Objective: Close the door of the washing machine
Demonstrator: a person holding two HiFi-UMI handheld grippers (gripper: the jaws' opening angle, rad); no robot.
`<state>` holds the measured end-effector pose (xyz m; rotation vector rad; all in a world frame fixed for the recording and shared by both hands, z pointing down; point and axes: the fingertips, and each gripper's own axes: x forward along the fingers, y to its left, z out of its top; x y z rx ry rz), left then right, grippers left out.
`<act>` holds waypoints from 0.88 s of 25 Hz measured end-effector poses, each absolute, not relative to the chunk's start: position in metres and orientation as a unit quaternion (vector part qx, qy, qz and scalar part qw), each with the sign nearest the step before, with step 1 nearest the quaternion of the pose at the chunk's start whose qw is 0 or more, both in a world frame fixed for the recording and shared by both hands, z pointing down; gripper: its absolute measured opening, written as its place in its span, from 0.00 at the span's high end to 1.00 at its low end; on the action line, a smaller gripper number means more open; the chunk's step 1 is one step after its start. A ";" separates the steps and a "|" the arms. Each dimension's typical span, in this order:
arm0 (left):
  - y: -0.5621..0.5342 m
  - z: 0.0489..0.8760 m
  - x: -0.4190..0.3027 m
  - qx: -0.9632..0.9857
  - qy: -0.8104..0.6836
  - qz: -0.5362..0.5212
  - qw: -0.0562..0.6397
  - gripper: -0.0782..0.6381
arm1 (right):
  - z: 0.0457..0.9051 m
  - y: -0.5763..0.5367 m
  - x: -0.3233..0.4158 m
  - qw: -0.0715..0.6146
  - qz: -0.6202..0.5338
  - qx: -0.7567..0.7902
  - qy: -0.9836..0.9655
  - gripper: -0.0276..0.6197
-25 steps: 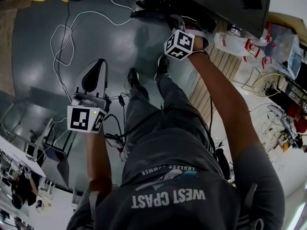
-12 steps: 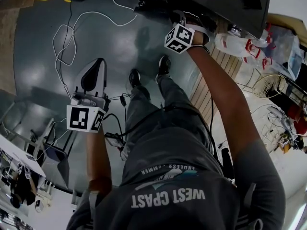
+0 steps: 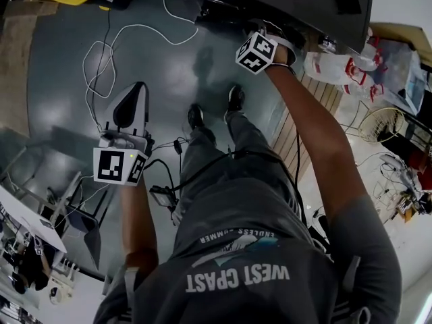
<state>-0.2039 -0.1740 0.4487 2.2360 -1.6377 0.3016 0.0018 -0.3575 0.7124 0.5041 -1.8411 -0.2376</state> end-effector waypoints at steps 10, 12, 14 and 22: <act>-0.163 0.396 -0.219 0.799 -0.580 0.098 0.126 0.87 | 0.567 -0.331 -0.003 0.397 0.014 0.296 -0.869 0.85; -0.160 0.385 -0.222 0.801 -0.579 0.096 0.118 0.87 | 0.531 -0.324 -0.001 0.356 0.036 0.308 -0.882 0.86; -0.156 0.375 -0.226 0.803 -0.578 0.094 0.109 0.87 | 0.496 -0.315 0.001 0.314 0.053 0.318 -0.893 0.87; -0.143 0.330 -0.236 0.812 -0.573 0.087 0.077 0.87 | 0.346 -0.257 0.013 0.143 0.098 0.331 -0.928 0.90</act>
